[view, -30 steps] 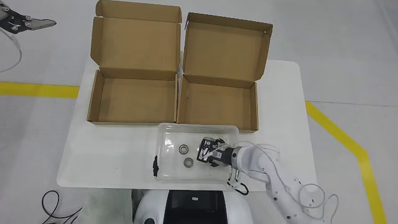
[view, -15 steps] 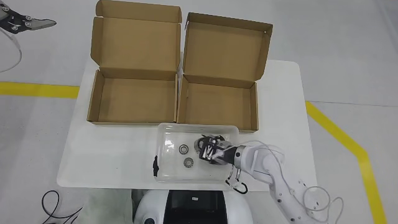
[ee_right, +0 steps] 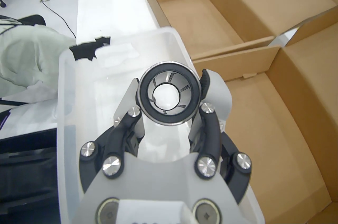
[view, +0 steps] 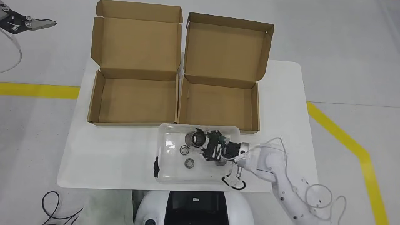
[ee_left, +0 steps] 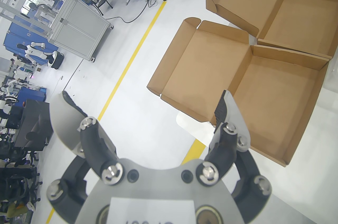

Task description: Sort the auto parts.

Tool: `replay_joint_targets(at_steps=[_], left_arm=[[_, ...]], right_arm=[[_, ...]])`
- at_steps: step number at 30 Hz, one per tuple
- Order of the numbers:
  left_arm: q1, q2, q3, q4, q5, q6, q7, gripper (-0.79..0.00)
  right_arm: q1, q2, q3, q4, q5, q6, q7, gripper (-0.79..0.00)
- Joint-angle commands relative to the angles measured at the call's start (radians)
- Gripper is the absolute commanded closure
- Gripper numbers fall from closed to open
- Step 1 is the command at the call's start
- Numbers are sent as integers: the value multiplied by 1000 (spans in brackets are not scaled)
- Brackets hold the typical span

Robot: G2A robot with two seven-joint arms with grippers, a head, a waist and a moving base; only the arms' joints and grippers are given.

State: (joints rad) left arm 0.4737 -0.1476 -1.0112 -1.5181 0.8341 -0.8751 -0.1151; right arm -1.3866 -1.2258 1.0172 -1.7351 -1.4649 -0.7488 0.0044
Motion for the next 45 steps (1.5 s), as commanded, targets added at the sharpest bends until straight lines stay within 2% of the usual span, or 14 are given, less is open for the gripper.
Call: replay_joint_targets(at_steps=[1, 5, 11, 22, 33, 45], left_arm=[[0, 0, 0, 0, 0, 0, 0, -785], [0, 0, 0, 0, 0, 0, 0, -785], [0, 0, 0, 0, 0, 0, 0, -785], [0, 0, 0, 0, 0, 0, 0, -785], [0, 0, 0, 0, 0, 0, 0, -785], [0, 0, 0, 0, 0, 0, 0, -785]], right_arm=[[16, -2, -9, 4, 1, 1, -55, 0], [56, -8, -29, 6, 10, 7, -142, 0], [114, -15, -47, -15, 31, 2, -192, 0], [164, -18, 1, -86, 157, 16, -276, 0], [252, -25, 25, -129, 276, -13, -300, 0], [357, -41, 13, -158, 314, 28, -288, 0]])
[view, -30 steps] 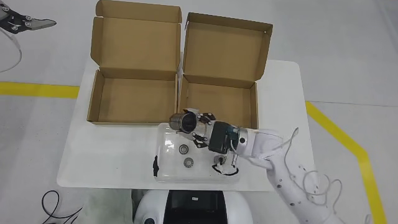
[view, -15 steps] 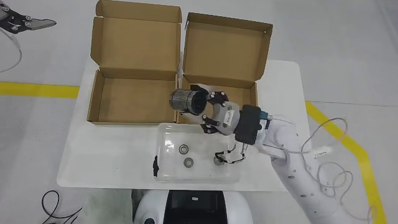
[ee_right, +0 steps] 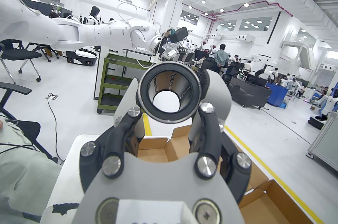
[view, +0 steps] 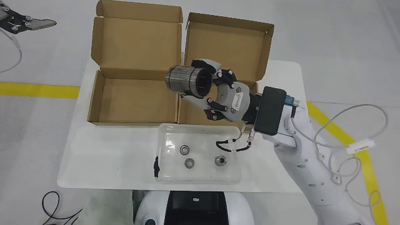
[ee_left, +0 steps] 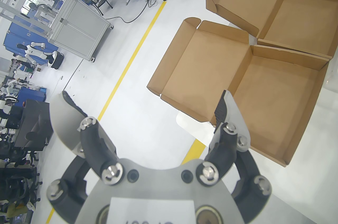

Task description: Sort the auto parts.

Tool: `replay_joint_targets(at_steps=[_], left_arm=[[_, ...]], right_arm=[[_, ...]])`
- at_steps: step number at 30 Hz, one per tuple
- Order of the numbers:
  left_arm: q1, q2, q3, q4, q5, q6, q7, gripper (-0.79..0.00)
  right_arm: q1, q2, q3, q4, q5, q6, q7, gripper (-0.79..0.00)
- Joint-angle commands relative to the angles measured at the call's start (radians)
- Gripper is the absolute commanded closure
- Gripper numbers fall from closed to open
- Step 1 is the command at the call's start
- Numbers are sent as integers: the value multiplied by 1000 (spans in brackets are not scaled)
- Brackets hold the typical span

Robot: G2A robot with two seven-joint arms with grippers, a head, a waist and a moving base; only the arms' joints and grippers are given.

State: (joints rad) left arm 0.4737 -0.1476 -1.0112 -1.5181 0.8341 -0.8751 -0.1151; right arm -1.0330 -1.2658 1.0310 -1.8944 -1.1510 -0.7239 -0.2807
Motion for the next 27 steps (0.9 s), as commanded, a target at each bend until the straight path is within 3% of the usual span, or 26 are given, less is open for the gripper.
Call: replay_joint_targets(at_steps=[1, 15, 27], left_arm=[[0, 0, 0, 0, 0, 0, 0, -785], [0, 0, 0, 0, 0, 0, 0, -785], [0, 0, 0, 0, 0, 0, 0, -785]], right_arm=[[6, -2, -2, -1, -1, 5, -4, 0], [-3, -5, 6, 8, -14, 1, -39, 0], [-85, 10, 14, 60, -76, -37, 61, 0]])
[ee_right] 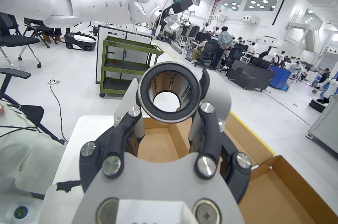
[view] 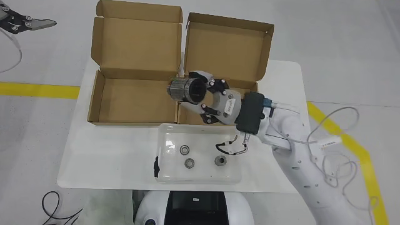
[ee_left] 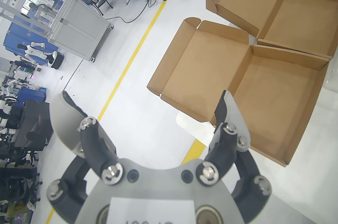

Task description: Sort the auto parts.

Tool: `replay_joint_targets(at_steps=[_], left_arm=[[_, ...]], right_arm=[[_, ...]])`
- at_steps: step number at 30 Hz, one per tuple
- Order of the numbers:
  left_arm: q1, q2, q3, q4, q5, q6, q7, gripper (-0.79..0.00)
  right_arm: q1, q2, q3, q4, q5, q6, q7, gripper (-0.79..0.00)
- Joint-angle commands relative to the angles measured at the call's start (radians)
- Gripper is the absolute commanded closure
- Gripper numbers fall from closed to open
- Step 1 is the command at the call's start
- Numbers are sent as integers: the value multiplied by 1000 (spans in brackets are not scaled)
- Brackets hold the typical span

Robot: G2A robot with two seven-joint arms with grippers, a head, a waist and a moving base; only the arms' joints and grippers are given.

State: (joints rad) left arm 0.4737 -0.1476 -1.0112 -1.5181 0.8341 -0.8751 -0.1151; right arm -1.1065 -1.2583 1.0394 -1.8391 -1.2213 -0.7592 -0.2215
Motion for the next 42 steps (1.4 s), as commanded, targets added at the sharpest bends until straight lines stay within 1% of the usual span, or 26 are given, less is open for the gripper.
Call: replay_joint_targets(at_steps=[1, 5, 8, 12, 16, 20, 23, 29, 35, 42], left_arm=[[0, 0, 0, 0, 0, 0, 0, -785], [0, 0, 0, 0, 0, 0, 0, -785], [0, 0, 0, 0, 0, 0, 0, -785], [0, 0, 0, 0, 0, 0, 0, -785], [0, 0, 0, 0, 0, 0, 0, -785], [0, 0, 0, 0, 0, 0, 0, -785], [0, 0, 0, 0, 0, 0, 0, -785], [0, 0, 0, 0, 0, 0, 0, -785], [0, 0, 0, 0, 0, 0, 0, -785], [0, 0, 0, 0, 0, 0, 0, -785]], right_arm=[[-22, 5, 12, 10, -19, -2, 11, 0], [-60, 12, 21, 32, -54, 4, 56, 0], [-76, 15, 11, 52, -69, -13, 83, 0], [-94, 19, 3, 87, -87, -7, 133, 0], [-95, 19, -18, 117, -109, 18, 240, 0], [-80, 15, -46, 145, -133, 83, 389, 0], [-67, 10, -55, 180, -122, 125, 422, 0], [-17, -3, -83, 255, -106, 169, 440, 0], [50, -23, -133, 338, -95, 223, 487, 0], [110, -49, -171, 424, -50, 283, 500, 0]])
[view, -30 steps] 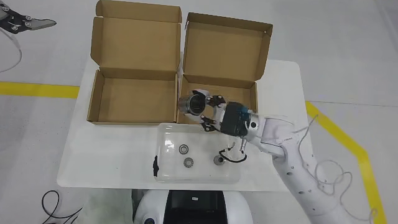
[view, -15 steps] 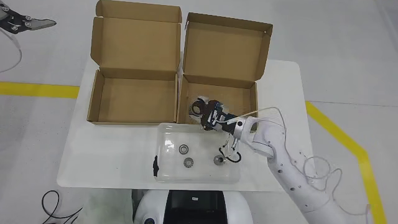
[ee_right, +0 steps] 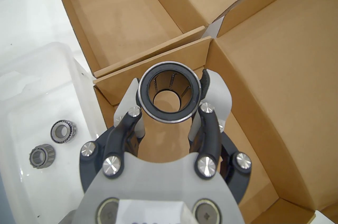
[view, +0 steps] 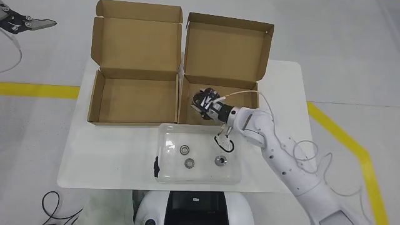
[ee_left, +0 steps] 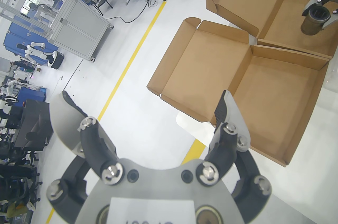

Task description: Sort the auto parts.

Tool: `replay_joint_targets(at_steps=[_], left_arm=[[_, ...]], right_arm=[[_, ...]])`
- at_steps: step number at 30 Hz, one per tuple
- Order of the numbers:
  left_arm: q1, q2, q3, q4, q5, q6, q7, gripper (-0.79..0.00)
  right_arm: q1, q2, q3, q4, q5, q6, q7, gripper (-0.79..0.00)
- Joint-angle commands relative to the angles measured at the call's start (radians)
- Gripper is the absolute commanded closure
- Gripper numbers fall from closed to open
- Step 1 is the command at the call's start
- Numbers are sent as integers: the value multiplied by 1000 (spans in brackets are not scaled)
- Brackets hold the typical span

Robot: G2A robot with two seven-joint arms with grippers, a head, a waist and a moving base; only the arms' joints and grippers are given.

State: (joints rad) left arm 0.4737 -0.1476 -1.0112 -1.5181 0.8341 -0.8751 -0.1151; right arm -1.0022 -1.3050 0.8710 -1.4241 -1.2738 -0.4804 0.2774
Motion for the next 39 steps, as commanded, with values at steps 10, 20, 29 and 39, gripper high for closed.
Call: replay_joint_targets(at_steps=[10, 20, 29, 39], left_arm=[[0, 0, 0, 0, 0, 0, 0, -785], [0, 0, 0, 0, 0, 0, 0, -785], [0, 0, 0, 0, 0, 0, 0, -785], [0, 0, 0, 0, 0, 0, 0, -785]], right_arm=[[55, -29, -37, 122, 60, 53, 39, 0], [77, -49, -62, 197, 88, 63, 46, -83], [84, -58, -65, 229, 94, 61, 42, -212], [70, -57, -50, 220, 83, 50, 22, -785]])
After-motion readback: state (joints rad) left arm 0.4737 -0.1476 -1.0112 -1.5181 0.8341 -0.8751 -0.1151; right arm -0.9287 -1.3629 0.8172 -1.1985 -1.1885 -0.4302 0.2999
